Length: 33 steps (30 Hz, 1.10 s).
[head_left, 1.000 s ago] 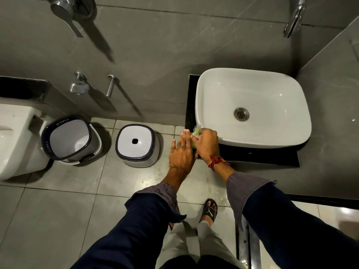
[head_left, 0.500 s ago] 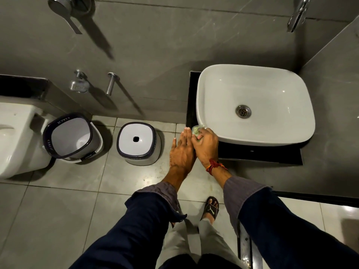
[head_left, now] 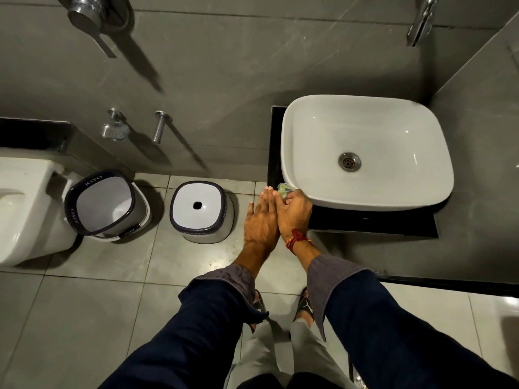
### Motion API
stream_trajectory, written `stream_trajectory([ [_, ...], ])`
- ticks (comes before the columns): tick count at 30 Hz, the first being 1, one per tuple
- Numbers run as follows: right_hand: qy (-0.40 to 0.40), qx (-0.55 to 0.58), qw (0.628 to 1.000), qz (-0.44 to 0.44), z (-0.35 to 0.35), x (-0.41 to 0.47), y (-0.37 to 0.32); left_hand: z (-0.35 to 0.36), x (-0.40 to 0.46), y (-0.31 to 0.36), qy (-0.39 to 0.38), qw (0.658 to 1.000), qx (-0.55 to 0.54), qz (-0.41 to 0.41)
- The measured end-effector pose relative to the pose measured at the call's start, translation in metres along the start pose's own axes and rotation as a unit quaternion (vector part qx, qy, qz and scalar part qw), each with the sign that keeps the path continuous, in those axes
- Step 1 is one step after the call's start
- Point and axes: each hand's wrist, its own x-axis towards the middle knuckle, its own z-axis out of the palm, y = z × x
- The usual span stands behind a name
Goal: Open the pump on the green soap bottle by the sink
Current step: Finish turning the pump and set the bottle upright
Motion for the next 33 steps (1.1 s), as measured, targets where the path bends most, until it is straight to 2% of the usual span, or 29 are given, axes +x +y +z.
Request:
stream_trajectory([
  [3, 0.007, 0.019, 1.000, 0.017, 0.001, -0.001, -0.001, 0.002, -0.001, 0.000, 0.000, 1.000, 0.009, 0.000],
  [7, -0.003, -0.014, 1.000, 0.022, -0.008, 0.001, 0.001, 0.006, -0.002, 0.001, 0.007, 1.000, -0.007, -0.001],
  [13, -0.012, -0.072, 0.991, -0.110, -0.031, 0.005, 0.007, 0.009, 0.002, 0.000, 0.024, 0.999, -0.034, -0.011],
  [15, -0.026, -0.088, 0.987, -0.129, -0.035, 0.008, 0.007, 0.009, 0.003, 0.000, 0.027, 0.998, -0.044, -0.018],
  [25, -0.015, -0.074, 0.993, -0.089, -0.026, -0.002, 0.004, 0.009, 0.002, 0.002, 0.025, 1.000, -0.014, -0.012],
  [33, -0.036, -0.061, 0.988, -0.138, -0.033, -0.004, 0.016, 0.010, 0.002, 0.001, 0.034, 0.999, -0.035, -0.005],
])
